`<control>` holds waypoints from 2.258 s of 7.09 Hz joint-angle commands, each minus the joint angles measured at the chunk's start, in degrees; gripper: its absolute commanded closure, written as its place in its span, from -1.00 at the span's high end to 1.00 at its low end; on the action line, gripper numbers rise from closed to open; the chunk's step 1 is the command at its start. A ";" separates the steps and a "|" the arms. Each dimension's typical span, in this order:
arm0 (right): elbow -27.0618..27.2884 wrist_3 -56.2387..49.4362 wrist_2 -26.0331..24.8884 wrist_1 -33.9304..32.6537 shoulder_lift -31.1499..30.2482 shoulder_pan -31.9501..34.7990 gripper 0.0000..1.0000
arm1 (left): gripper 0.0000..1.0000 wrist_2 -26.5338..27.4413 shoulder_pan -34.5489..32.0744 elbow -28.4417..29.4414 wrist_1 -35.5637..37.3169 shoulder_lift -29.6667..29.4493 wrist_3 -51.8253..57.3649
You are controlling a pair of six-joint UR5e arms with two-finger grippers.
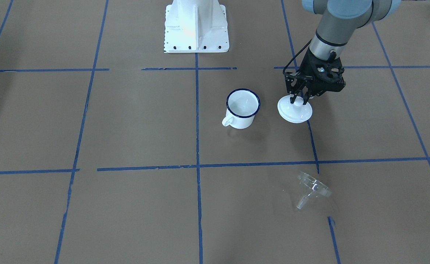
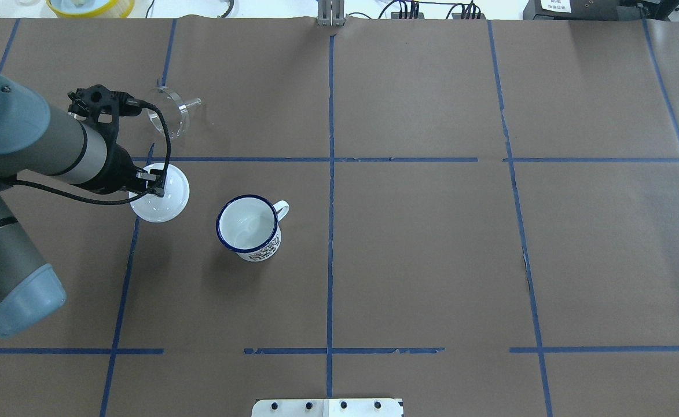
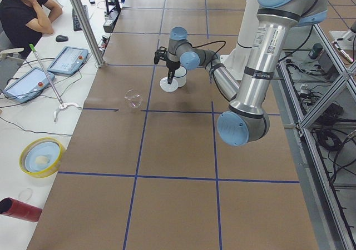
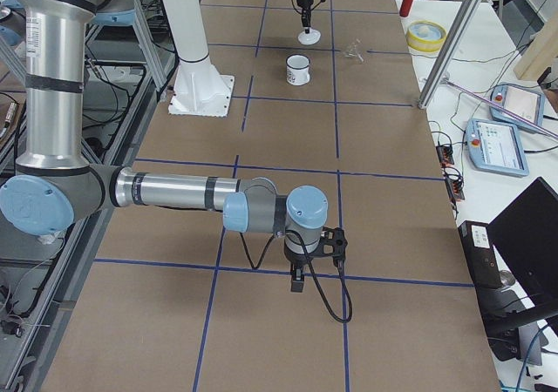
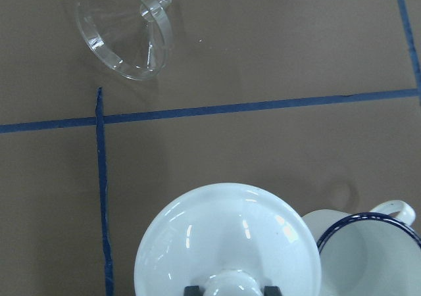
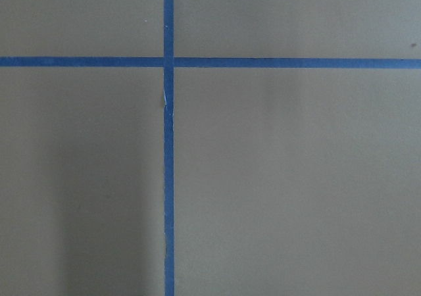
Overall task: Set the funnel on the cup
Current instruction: 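Lift the lid off the mug and set it on the table beside it, then open the left gripper to release the lid and raise it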
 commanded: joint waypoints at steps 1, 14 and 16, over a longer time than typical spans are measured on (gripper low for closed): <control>0.00 0.00 0.00 0.00 -0.02 0.00 1.00 | -1.00 3.01 3.78 4.14 -4.55 0.75 -1.91; 0.00 0.00 0.00 0.00 -0.02 0.00 1.00 | 1.00 2.59 0.13 6.79 -4.57 -2.40 -2.25; 0.00 0.00 0.00 0.00 0.07 0.00 1.00 | 1.00 2.67 -1.64 7.50 -6.58 -5.65 -11.61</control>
